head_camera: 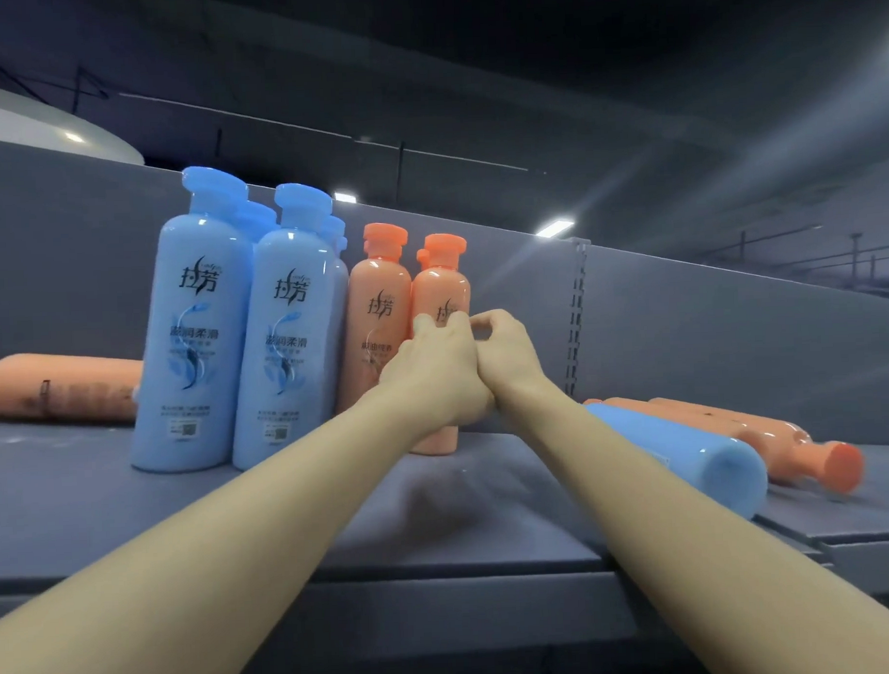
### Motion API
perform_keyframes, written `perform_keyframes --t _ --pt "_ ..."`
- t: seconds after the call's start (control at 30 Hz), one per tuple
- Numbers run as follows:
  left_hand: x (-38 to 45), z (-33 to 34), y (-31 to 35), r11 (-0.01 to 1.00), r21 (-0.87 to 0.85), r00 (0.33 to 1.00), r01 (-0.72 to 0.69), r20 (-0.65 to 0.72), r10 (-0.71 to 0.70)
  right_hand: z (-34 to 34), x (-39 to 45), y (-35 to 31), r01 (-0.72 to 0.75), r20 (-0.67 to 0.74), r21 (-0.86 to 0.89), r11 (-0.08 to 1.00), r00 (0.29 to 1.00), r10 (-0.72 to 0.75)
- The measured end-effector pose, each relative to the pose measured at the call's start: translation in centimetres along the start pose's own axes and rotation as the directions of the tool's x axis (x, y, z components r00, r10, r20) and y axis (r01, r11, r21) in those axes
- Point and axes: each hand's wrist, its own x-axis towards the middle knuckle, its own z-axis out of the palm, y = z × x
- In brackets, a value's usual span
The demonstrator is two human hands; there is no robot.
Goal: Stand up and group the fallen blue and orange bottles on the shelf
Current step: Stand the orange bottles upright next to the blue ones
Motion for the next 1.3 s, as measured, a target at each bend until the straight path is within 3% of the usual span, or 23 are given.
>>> perform_keyframes --t 0.53,0.73,1.07,1.3 --pt "-7.8 -9.1 -7.8 0.999 0.042 0.996 -0.016 -0.089 0.019 8.5 -6.7 -7.8 0.163 0.133 0.072 0.984 0.976 -0.172" --pt "-9.4 -12.5 -12.4 0.995 0.083 0.994 0.057 -0.098 -0.049 12.5 -8.1 -10.6 0.147 0.232 0.068 0.987 0.960 -0.159" --pt "-10.5 -17.6 -19.9 0.952 0.169 0.966 0.256 -0.079 -0.246 19.8 -8.0 -14.5 0.287 0.433 -0.165 0.944 0.881 -0.192" --pt "-9.3 -19.8 -23.1 0.904 0.289 0.948 0.317 -0.059 -0.313 22.2 -6.5 -15.7 0.301 0.557 -0.337 0.892 0.828 -0.069"
